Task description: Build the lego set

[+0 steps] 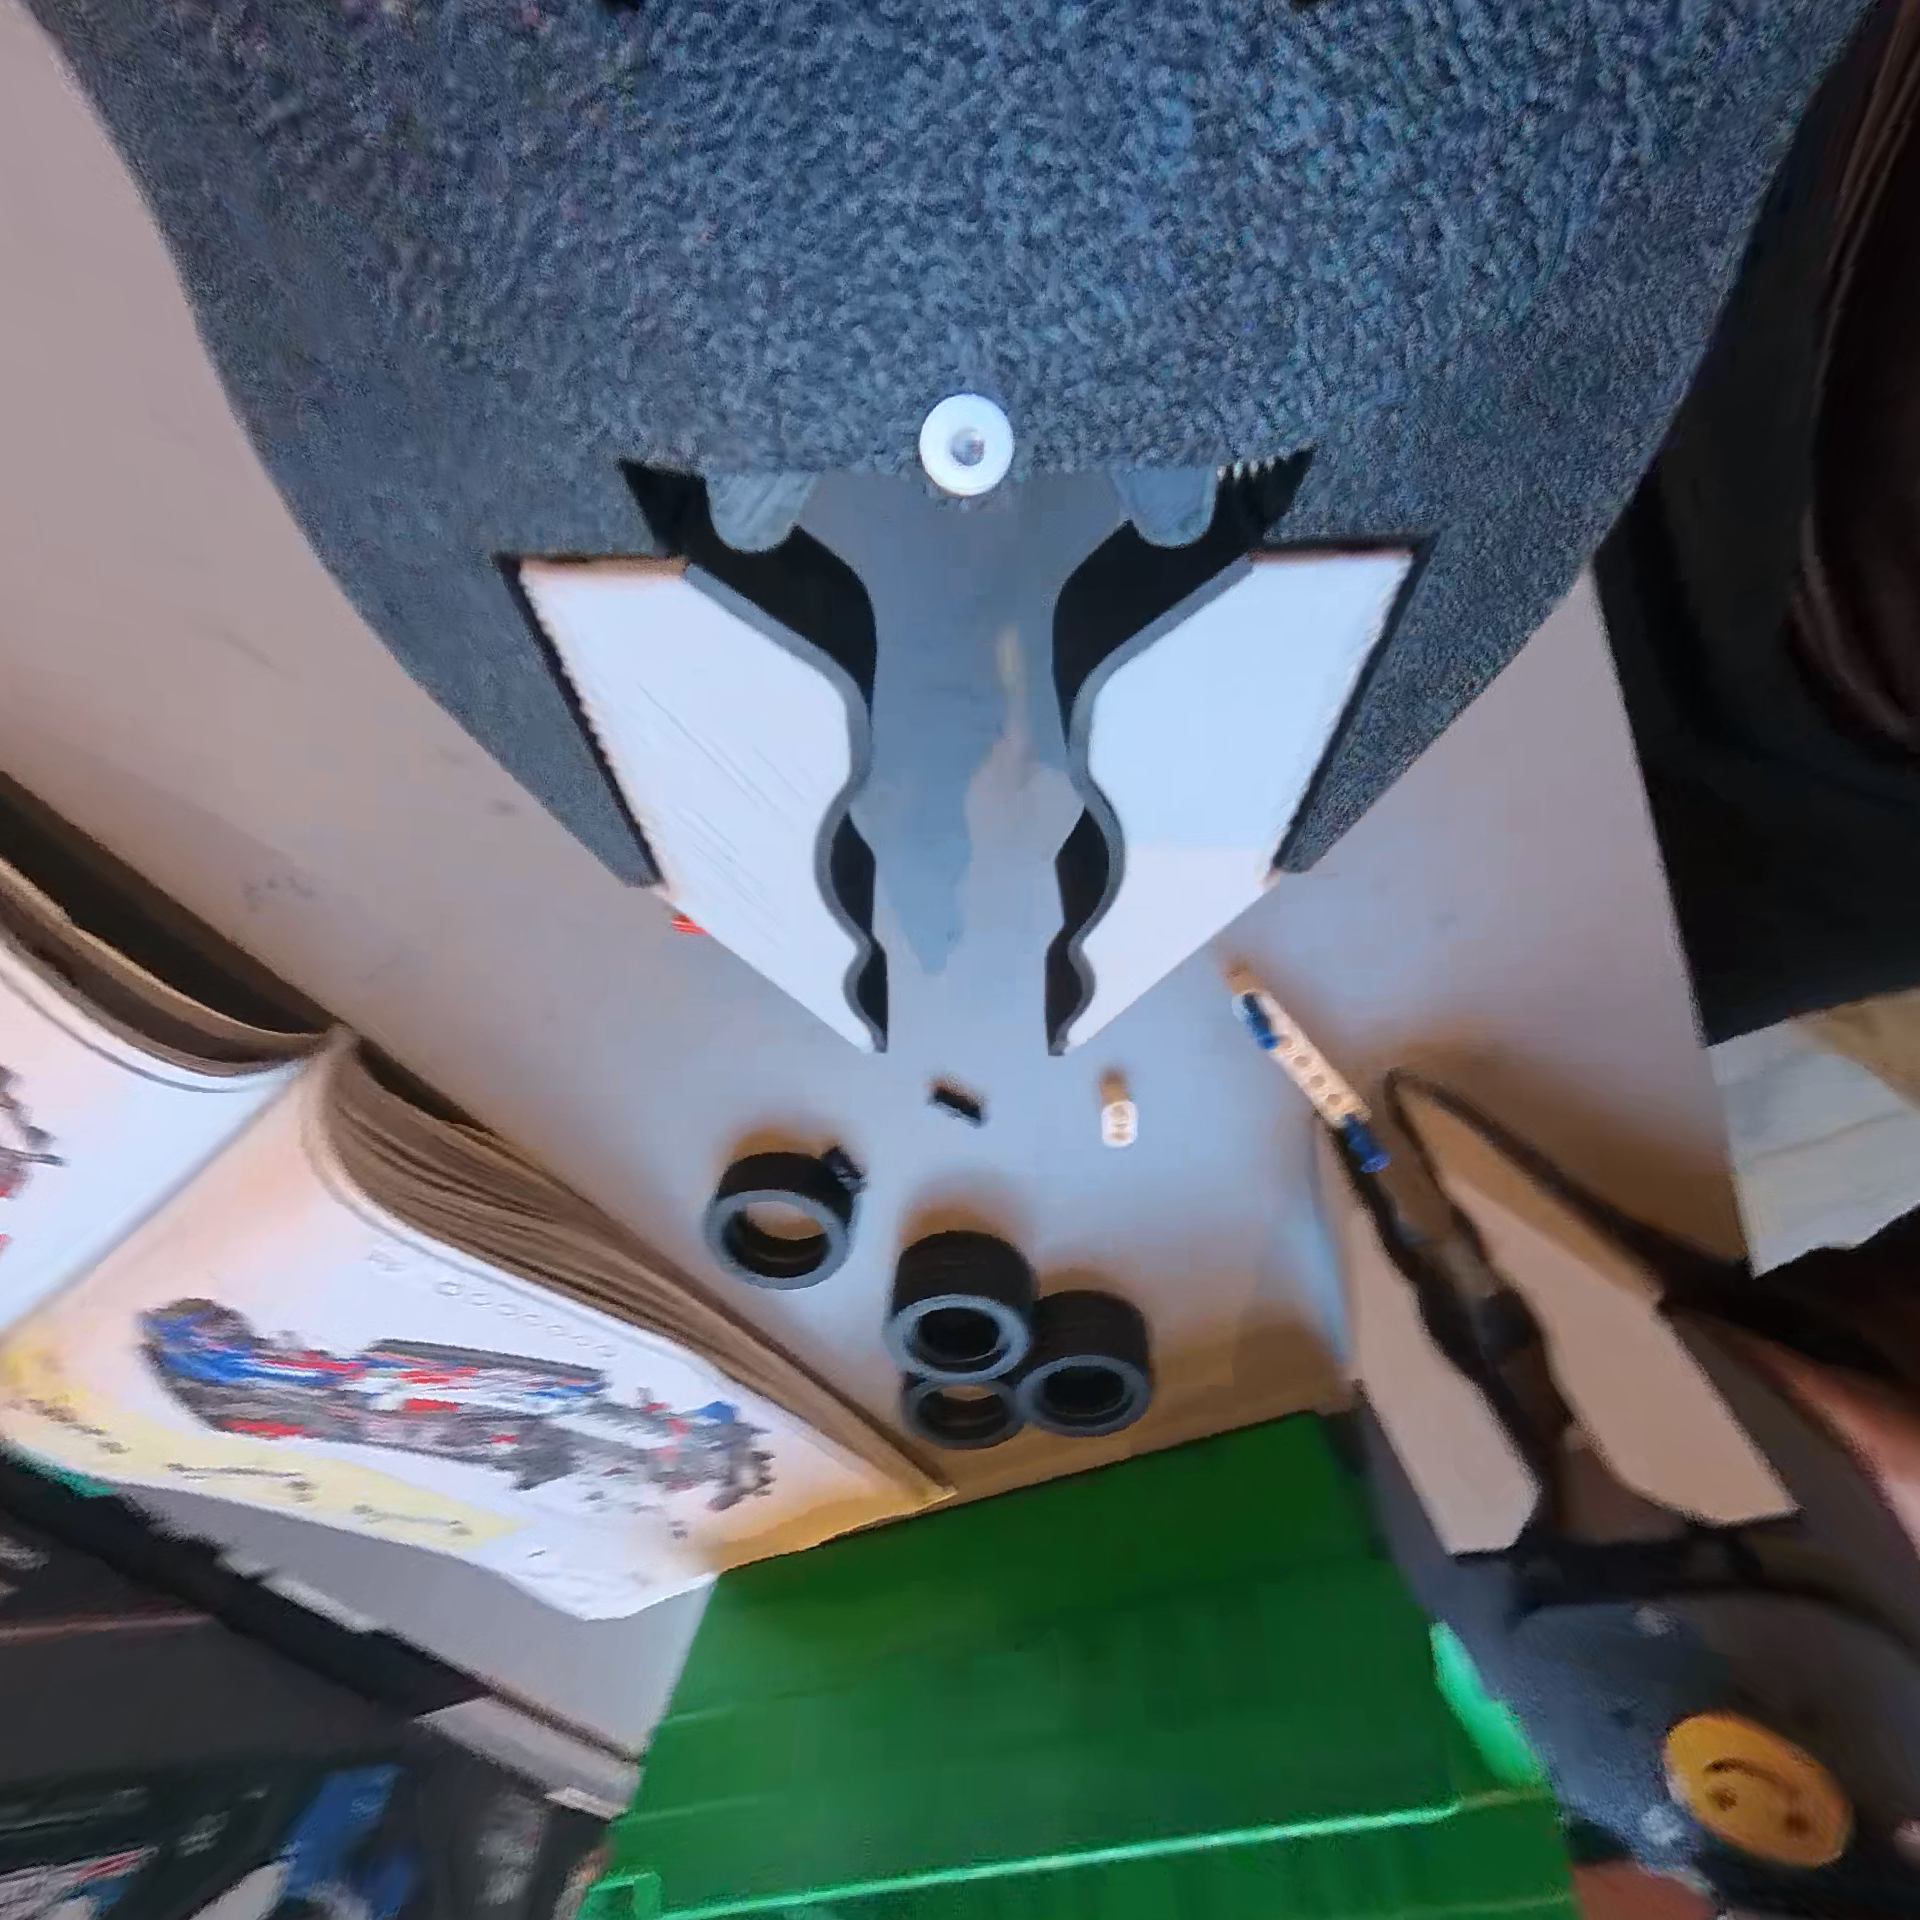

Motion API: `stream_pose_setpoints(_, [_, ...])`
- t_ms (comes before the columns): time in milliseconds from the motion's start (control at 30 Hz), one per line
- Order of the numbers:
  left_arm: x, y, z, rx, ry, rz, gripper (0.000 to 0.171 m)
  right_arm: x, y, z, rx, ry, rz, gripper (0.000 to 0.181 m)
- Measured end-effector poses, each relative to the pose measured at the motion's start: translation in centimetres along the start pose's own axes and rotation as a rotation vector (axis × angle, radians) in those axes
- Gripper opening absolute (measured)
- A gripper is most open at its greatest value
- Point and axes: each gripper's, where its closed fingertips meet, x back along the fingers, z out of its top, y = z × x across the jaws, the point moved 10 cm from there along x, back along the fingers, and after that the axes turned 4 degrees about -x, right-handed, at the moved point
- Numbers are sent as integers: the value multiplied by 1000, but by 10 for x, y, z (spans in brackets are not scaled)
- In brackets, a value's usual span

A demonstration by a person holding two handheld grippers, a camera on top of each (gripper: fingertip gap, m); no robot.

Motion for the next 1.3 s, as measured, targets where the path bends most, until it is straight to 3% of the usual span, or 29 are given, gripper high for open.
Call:
stream_pose_setpoints(133, [-3,2,3,-56,-11,10,9,6,22,-4,-46,-23,-206,27])
stream_pose_setpoints(367, [-4,1,3,-55,-10,-4,10,-14,40,-9,-113,-194,-241,35])
stream_pose_setpoints(467, [-4,3,3,-78,-12,8,12,-23,44,-10,-126,-266,-242,36])
stream_pose_setpoints(667, [-5,5,3,-96,-15,29,11,-26,40,-9,-94,-272,-166,37])
stream_pose_setpoints(933, [-5,4,3,-90,-15,34,8,-28,30,-9,2,-279,-123,17])
stream_pose_setpoints(1300, [-5,4,3,-89,-14,27,9,-26,30,-9,0,-262,-129,25])
